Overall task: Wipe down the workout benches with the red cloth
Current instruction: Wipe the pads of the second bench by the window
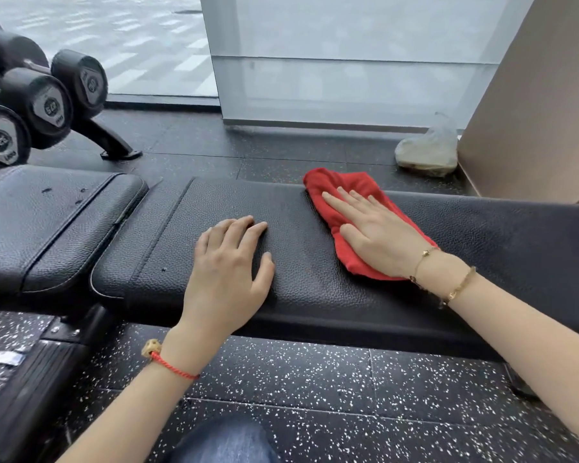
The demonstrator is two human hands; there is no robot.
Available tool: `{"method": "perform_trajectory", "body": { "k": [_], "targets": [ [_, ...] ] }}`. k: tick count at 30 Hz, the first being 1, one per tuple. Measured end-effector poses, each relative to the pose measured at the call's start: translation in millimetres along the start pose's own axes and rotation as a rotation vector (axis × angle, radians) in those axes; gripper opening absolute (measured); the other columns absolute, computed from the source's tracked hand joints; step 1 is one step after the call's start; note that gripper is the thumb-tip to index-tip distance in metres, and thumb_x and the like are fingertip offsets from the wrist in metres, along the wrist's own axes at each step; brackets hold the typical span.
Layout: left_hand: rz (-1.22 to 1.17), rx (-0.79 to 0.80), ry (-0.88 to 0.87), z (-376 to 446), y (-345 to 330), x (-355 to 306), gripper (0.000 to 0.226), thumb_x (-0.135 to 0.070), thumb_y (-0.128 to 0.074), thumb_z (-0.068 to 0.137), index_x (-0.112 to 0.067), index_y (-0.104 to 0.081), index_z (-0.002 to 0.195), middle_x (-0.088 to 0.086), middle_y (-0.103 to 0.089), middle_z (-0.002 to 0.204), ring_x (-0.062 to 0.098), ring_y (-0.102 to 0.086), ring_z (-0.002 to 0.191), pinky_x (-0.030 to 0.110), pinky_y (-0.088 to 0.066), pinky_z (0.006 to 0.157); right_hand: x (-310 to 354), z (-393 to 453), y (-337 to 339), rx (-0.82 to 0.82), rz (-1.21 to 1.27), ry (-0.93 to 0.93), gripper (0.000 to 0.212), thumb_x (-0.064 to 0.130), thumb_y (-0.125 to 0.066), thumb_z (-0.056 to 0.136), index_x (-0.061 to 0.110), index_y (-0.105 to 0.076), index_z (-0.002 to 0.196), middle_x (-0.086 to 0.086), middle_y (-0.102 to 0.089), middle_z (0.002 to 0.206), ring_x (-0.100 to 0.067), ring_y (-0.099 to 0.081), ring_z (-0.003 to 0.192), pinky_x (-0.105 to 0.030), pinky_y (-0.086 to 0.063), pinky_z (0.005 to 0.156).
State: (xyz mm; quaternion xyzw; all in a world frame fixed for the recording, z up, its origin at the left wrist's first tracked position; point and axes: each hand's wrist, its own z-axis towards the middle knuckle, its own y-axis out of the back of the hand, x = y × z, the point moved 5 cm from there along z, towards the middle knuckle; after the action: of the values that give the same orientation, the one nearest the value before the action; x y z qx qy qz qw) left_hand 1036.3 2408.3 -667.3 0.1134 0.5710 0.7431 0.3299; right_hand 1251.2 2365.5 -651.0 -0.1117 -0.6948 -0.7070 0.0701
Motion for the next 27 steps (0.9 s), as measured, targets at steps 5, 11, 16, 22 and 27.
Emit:
{"method": "perform_trajectory", "body": {
  "k": [5, 11, 16, 22, 27],
  "targets": [
    [-0.001, -0.007, -0.004, 0, 1, -2, 0.056, -0.043, -0.036, 0.091, -0.017, -0.053, 0.138, 0.001, -0.052, 0.142, 0.025, -0.042, 0.135, 0.044, -0.029, 0.116, 29, 28, -8, -0.021, 0.014, -0.018, 0.057, 0.024, -0.029, 0.099, 0.028, -0.012, 0.154, -0.005, -0.005, 0.163, -0.018, -0.003, 0.15, -0.033, 0.003, 0.122],
    [-0.013, -0.018, -0.025, 0, 1, 2, 0.056, -0.044, -0.036, 0.091, -0.017, -0.055, 0.137, 0.002, -0.053, 0.141, 0.026, -0.043, 0.133, 0.044, -0.03, 0.115, 56, -20, -16, -0.029, 0.01, 0.135, 0.059, 0.025, -0.032, 0.098, 0.031, -0.011, 0.153, 0.002, -0.005, 0.163, -0.013, -0.002, 0.15, -0.031, 0.002, 0.122],
    [-0.007, -0.021, -0.021, -1, 1, 2, 0.057, -0.045, -0.034, 0.091, -0.017, -0.054, 0.137, 0.002, -0.053, 0.141, 0.026, -0.042, 0.134, 0.043, -0.029, 0.116, 24, -46, -7, -0.03, 0.008, 0.087, 0.059, 0.025, -0.034, 0.099, 0.035, -0.012, 0.153, 0.005, -0.007, 0.162, -0.009, -0.003, 0.15, -0.029, 0.002, 0.122],
    [0.015, 0.004, -0.007, -1, 1, -1, 0.056, -0.043, -0.034, 0.092, -0.017, -0.052, 0.139, 0.002, -0.05, 0.143, 0.026, -0.04, 0.135, 0.044, -0.027, 0.116, 2, 10, -1, -0.059, -0.003, -0.162, 0.056, 0.024, -0.03, 0.1, 0.027, -0.012, 0.154, -0.007, -0.005, 0.162, -0.021, -0.005, 0.15, -0.036, 0.001, 0.122],
    [0.012, 0.007, -0.014, 0, 2, 0, 0.055, -0.042, -0.038, 0.092, -0.017, -0.053, 0.138, 0.003, -0.051, 0.142, 0.026, -0.042, 0.134, 0.043, -0.029, 0.116, 50, 6, -17, -0.053, -0.015, 0.009, 0.058, 0.025, -0.03, 0.099, 0.026, -0.012, 0.154, -0.005, -0.005, 0.163, -0.019, -0.004, 0.15, -0.035, 0.001, 0.122]
  ]
}}
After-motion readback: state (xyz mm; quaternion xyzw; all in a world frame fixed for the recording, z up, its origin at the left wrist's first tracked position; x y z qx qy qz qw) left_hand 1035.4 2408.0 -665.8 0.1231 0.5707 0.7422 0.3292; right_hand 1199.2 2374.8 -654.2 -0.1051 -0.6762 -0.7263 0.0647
